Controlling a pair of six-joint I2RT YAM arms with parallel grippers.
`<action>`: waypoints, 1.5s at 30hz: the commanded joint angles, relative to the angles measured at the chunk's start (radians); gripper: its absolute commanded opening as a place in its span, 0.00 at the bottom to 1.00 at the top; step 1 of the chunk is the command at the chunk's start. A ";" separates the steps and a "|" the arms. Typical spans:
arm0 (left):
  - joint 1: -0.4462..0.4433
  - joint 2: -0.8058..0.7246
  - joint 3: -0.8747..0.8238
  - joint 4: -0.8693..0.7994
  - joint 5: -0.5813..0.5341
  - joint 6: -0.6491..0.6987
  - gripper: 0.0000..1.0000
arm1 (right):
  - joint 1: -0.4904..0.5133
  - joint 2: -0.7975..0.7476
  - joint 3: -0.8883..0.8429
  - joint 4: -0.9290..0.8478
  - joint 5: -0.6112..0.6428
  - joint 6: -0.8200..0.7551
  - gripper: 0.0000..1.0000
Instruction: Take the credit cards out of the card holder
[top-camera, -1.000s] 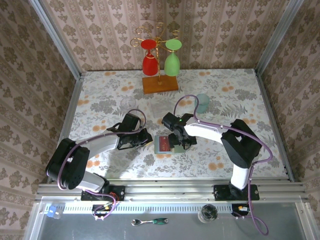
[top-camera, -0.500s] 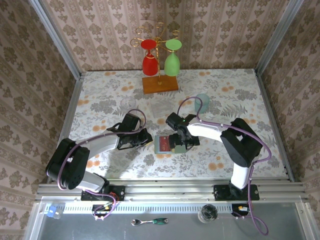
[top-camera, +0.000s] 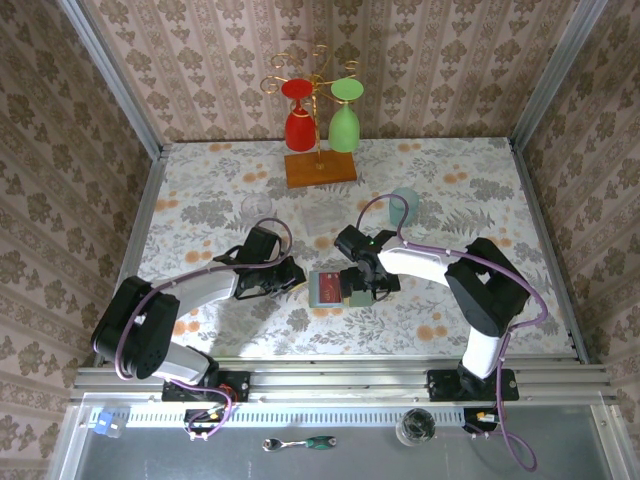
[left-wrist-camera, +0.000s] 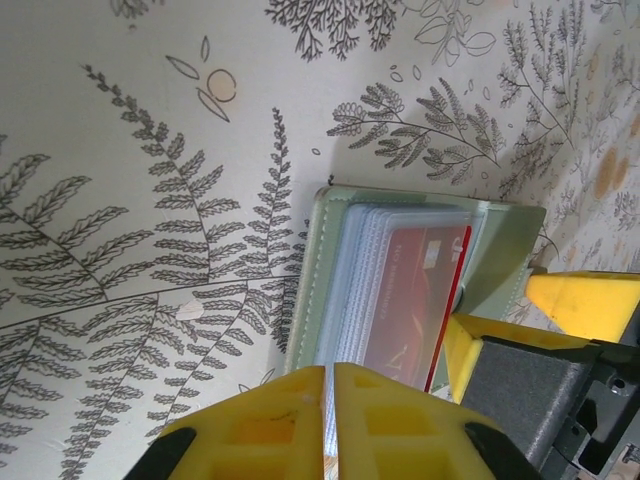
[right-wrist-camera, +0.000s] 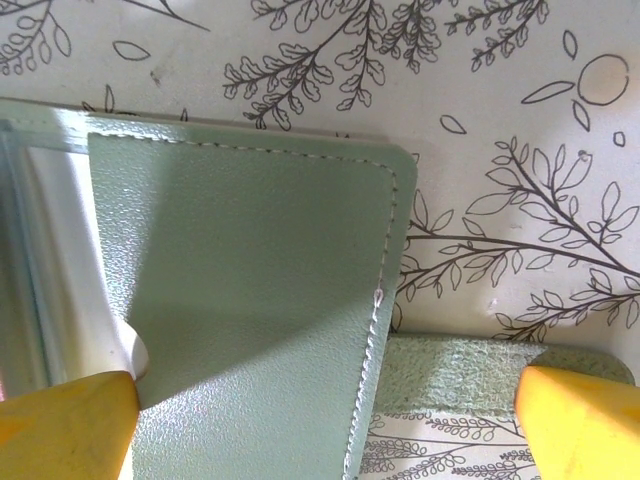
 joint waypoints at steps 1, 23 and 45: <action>0.000 -0.027 0.011 0.025 0.018 0.004 0.12 | -0.002 -0.015 -0.013 -0.006 -0.007 -0.020 0.95; -0.108 0.085 0.080 0.048 0.021 0.017 0.04 | -0.009 -0.144 -0.061 0.254 -0.316 0.103 0.73; -0.118 0.133 0.038 0.107 0.039 -0.006 0.00 | -0.058 -0.077 -0.125 0.403 -0.423 0.149 0.33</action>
